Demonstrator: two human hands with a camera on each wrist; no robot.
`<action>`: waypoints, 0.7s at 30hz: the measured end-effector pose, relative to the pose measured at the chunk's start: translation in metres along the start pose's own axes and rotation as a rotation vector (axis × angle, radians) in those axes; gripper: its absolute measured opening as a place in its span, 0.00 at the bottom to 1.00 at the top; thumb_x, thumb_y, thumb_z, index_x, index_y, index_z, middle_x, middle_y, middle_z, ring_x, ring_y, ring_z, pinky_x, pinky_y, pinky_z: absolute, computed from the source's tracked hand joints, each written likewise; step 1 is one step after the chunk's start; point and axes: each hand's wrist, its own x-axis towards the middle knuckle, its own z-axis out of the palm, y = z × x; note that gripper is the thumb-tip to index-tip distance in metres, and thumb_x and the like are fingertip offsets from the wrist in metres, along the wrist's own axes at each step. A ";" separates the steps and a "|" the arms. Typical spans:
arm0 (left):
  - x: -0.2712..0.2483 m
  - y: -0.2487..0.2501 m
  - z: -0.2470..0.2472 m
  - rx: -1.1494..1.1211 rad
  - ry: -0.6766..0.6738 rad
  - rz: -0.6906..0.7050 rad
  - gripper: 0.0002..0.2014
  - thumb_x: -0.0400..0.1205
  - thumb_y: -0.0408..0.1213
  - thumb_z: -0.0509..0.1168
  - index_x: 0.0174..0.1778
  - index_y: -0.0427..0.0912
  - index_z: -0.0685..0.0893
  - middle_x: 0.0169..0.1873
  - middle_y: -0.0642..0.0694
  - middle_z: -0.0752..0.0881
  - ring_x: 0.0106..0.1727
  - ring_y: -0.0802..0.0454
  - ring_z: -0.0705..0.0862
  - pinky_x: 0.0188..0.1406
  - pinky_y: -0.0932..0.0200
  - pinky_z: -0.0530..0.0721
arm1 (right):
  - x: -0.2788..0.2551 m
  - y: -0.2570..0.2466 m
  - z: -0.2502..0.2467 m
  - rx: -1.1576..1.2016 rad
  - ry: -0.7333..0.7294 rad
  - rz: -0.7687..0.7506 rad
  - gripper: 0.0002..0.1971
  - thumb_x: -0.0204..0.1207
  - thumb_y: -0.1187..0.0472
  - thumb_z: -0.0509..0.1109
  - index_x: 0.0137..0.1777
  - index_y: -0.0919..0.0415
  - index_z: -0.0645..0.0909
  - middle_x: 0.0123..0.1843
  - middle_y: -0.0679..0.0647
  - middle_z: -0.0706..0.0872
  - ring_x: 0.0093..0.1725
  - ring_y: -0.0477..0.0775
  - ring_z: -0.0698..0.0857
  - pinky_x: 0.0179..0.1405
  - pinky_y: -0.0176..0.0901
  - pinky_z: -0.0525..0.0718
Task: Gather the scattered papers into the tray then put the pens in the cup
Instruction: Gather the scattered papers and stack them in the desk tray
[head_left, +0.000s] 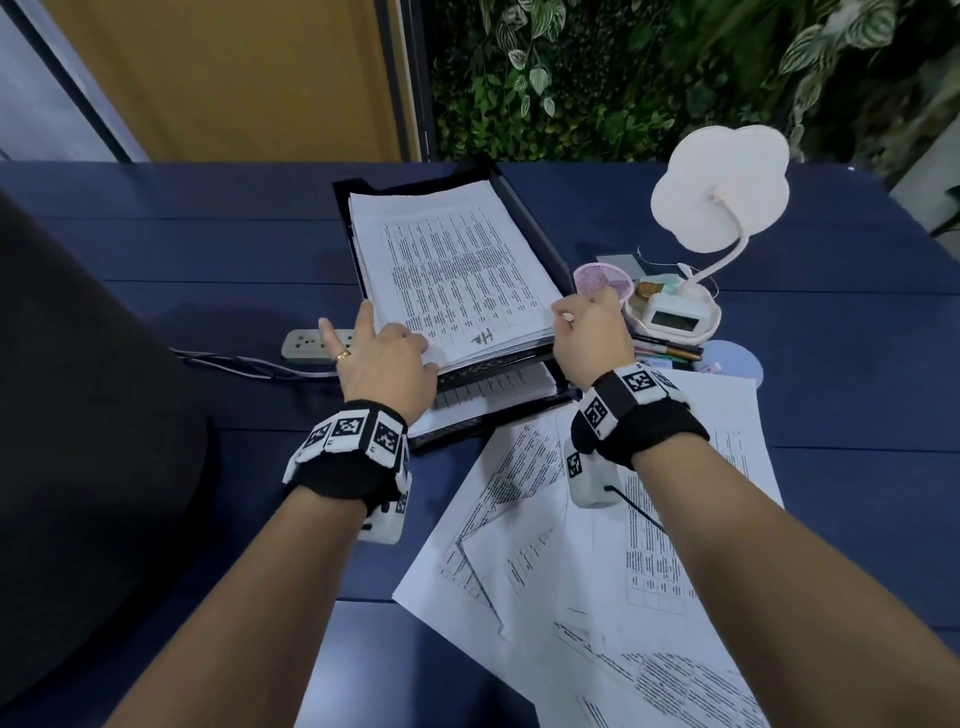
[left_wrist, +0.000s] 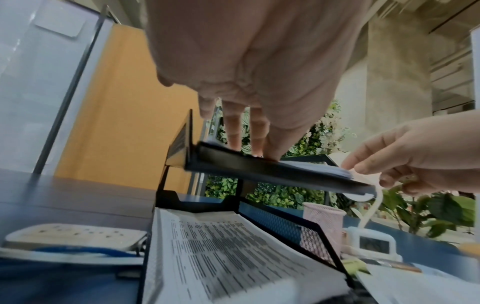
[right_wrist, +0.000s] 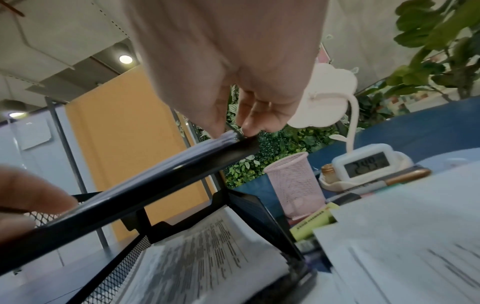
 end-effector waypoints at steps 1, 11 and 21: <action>-0.002 0.003 0.002 -0.027 0.023 0.014 0.14 0.82 0.46 0.59 0.61 0.54 0.84 0.68 0.53 0.78 0.82 0.41 0.52 0.74 0.26 0.36 | -0.005 0.003 -0.002 0.040 0.024 0.003 0.12 0.80 0.64 0.63 0.60 0.58 0.83 0.62 0.61 0.73 0.55 0.63 0.81 0.55 0.45 0.77; -0.050 0.059 0.036 -0.285 0.100 0.274 0.16 0.81 0.40 0.63 0.66 0.50 0.80 0.71 0.49 0.74 0.80 0.46 0.61 0.78 0.41 0.42 | -0.071 0.071 -0.008 0.079 -0.033 0.212 0.12 0.78 0.65 0.63 0.58 0.60 0.82 0.64 0.62 0.73 0.60 0.64 0.79 0.59 0.48 0.77; -0.087 0.114 0.094 -0.456 -0.280 0.209 0.19 0.82 0.39 0.63 0.70 0.44 0.77 0.74 0.42 0.70 0.75 0.44 0.67 0.74 0.52 0.62 | -0.139 0.161 -0.027 -0.142 -0.237 0.560 0.14 0.80 0.59 0.63 0.64 0.54 0.80 0.66 0.59 0.75 0.63 0.62 0.78 0.60 0.55 0.82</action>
